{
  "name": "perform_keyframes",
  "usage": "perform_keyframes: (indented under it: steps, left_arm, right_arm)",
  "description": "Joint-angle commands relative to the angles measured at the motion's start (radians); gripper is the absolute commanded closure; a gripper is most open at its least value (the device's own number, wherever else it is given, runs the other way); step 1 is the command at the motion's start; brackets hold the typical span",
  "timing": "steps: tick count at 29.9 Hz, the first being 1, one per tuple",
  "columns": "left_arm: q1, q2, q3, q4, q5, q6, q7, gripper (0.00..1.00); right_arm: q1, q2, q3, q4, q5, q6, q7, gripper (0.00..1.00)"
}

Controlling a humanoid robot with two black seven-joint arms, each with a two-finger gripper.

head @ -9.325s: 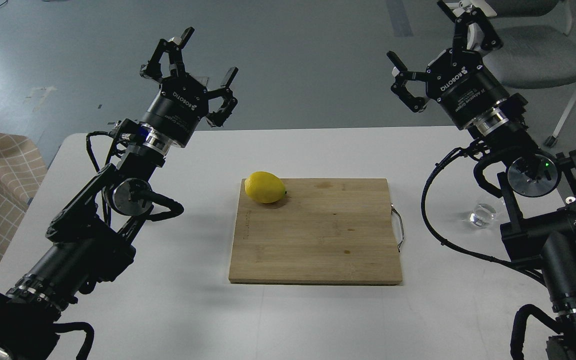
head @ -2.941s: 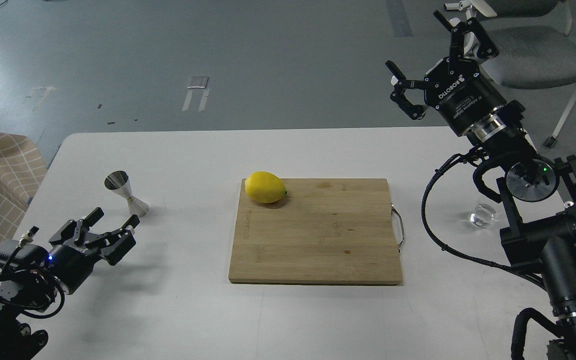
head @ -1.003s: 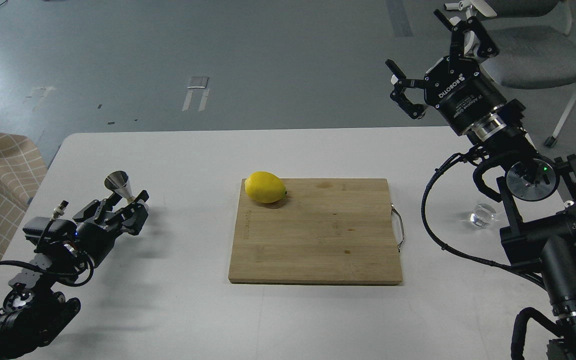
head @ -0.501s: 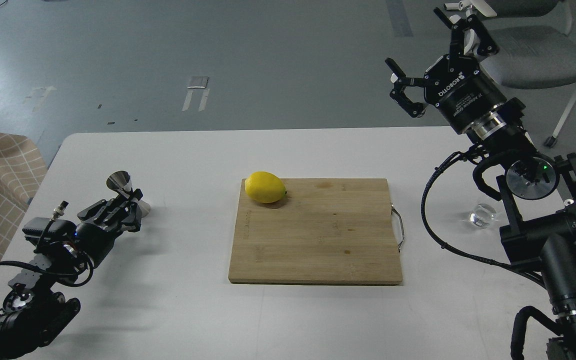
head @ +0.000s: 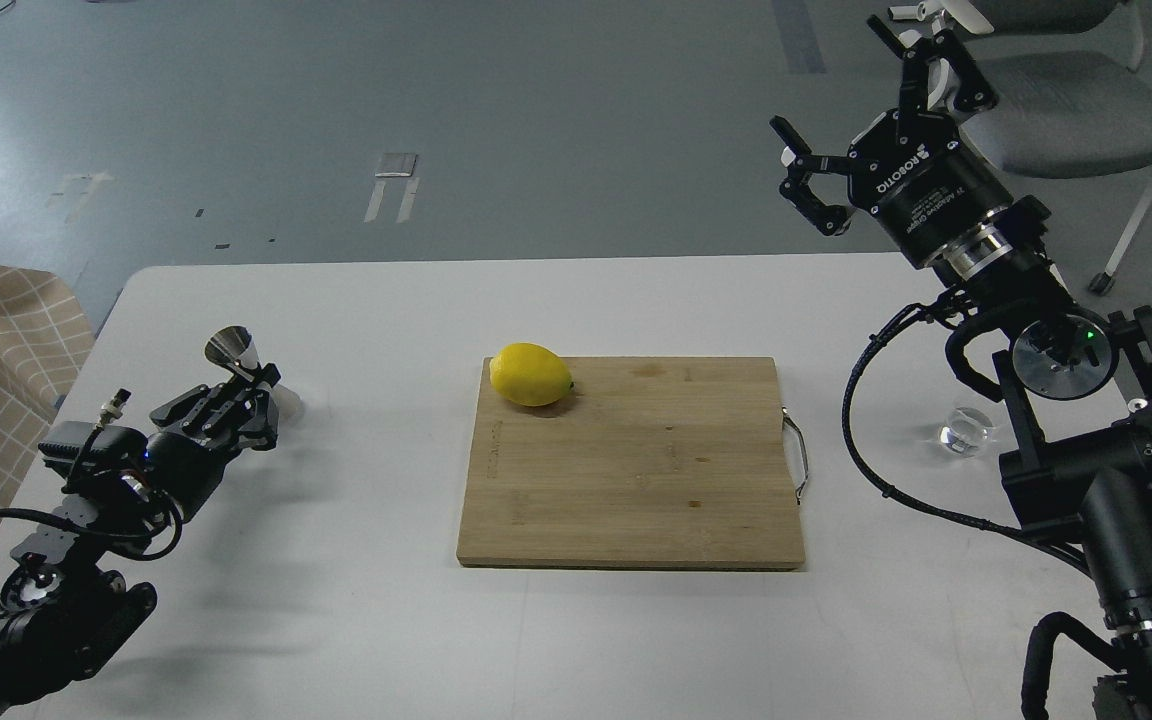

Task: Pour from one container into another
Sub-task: 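Close the left gripper around the steel jigger, then lift the jigger with the left gripper toward the cutting board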

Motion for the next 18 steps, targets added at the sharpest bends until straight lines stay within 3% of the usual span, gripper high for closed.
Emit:
perform_keyframes:
  steps: [1, 7, 18]
  left_arm:
    - [-0.030, 0.012, 0.000, -0.004, 0.000, 0.000, 0.000, 0.95]
    - [-0.079, 0.048, 0.000, -0.015, 0.000, 0.000, 0.000, 0.95]
    - [-0.152, 0.108, -0.003, -0.145, -0.001, 0.000, 0.000, 0.95]
  right_arm:
    - [0.000, 0.000, 0.000, 0.001, 0.000, 0.000, 0.000, 0.00]
    - [0.000, 0.000, 0.000, 0.003, 0.000, 0.000, 0.000, 0.00]
    - [0.003, 0.000, 0.000, 0.004, 0.002, 0.000, 0.000, 0.00]
